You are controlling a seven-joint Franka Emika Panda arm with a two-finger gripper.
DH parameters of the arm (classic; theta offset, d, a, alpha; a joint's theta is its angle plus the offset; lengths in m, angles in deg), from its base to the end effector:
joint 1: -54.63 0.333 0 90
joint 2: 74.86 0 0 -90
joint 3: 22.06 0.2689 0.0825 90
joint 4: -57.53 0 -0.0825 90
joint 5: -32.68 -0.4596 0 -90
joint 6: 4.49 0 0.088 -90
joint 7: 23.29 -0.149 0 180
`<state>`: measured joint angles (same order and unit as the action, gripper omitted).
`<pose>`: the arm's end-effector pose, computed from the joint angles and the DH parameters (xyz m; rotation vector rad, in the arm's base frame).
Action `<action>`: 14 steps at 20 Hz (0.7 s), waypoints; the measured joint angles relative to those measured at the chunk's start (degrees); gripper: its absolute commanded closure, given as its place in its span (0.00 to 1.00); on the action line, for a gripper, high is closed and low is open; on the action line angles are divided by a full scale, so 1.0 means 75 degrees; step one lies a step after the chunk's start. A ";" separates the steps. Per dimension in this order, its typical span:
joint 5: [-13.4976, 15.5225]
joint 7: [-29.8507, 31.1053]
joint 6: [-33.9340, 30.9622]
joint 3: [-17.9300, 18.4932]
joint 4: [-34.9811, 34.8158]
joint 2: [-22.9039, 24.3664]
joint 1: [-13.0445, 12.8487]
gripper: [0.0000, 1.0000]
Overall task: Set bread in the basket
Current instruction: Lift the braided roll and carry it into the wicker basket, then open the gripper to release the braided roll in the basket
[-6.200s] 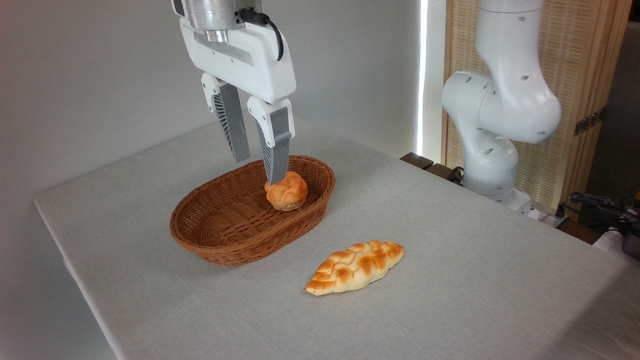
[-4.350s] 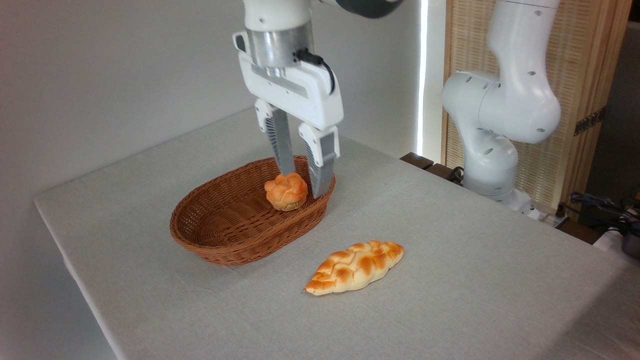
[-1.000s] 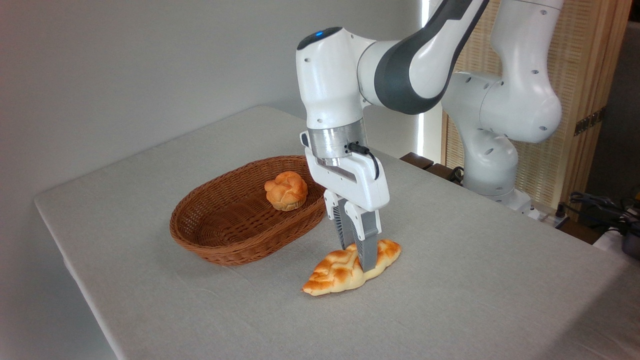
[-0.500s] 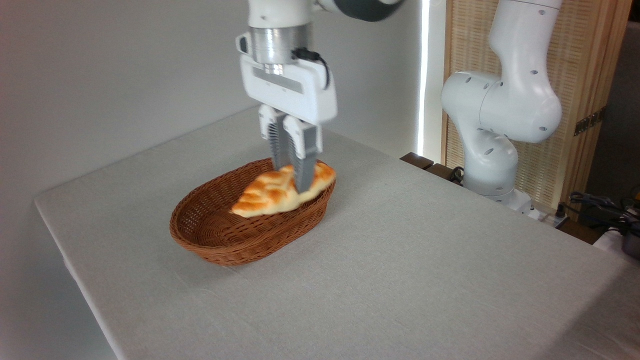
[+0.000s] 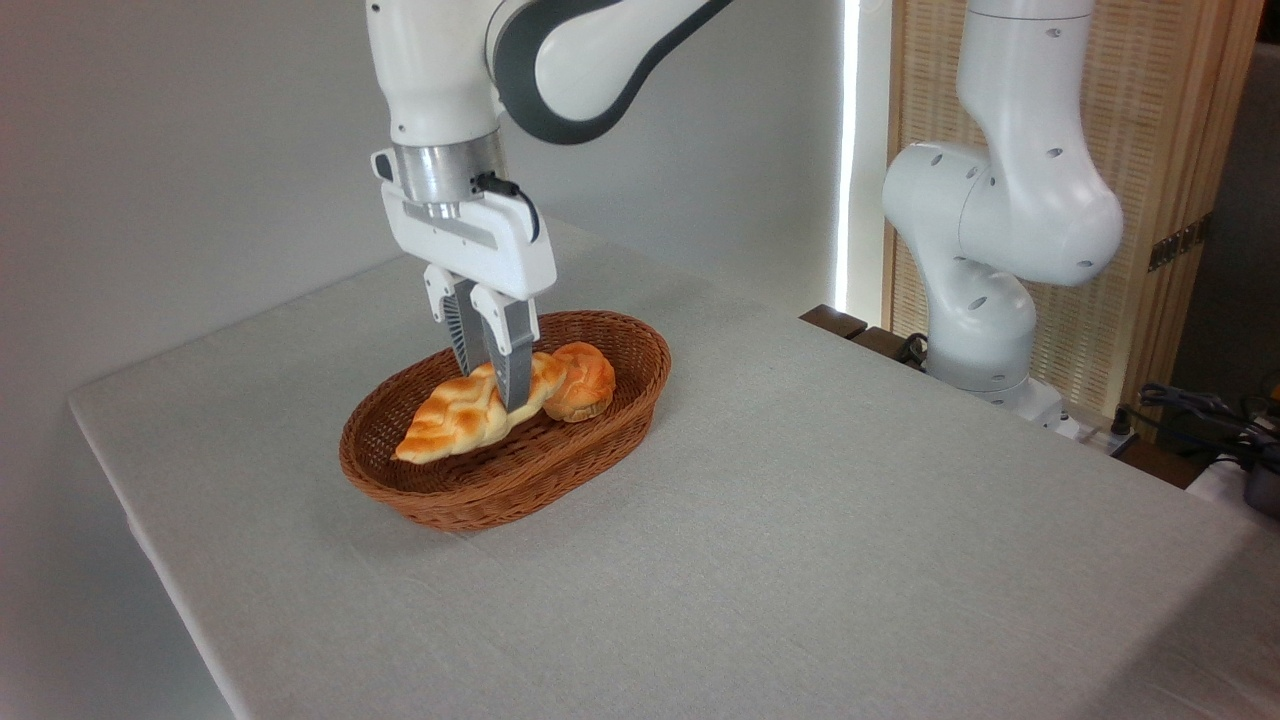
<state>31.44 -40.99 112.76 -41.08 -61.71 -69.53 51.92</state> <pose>0.5651 -0.2228 0.3509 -2.9066 1.0561 -0.0847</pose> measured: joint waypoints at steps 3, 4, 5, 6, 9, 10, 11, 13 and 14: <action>-0.0397 0.0002 0.0050 -0.0019 0.0031 -0.0122 0.0001 0.00; -0.0563 0.0004 0.0050 -0.0027 0.0037 -0.0127 0.0001 0.00; -0.0670 0.0005 0.0050 -0.0033 0.0045 -0.0127 0.0001 0.00; -0.0727 0.0005 0.0050 -0.0038 0.0052 -0.0127 0.0001 0.00; -0.0749 0.0005 0.0049 -0.0043 0.0054 -0.0127 0.0001 0.00; -0.0750 0.0005 0.0049 -0.0043 0.0054 -0.0127 0.0001 0.00; -0.0750 0.0005 0.0049 -0.0043 0.0054 -0.0127 0.0001 0.00; -0.0751 0.0005 0.0049 -0.0043 0.0065 -0.0126 0.0001 0.00; -0.0751 0.0005 0.0049 -0.0043 0.0074 -0.0126 0.0001 0.00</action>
<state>25.81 -40.95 113.12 -41.40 -61.15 -70.47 51.93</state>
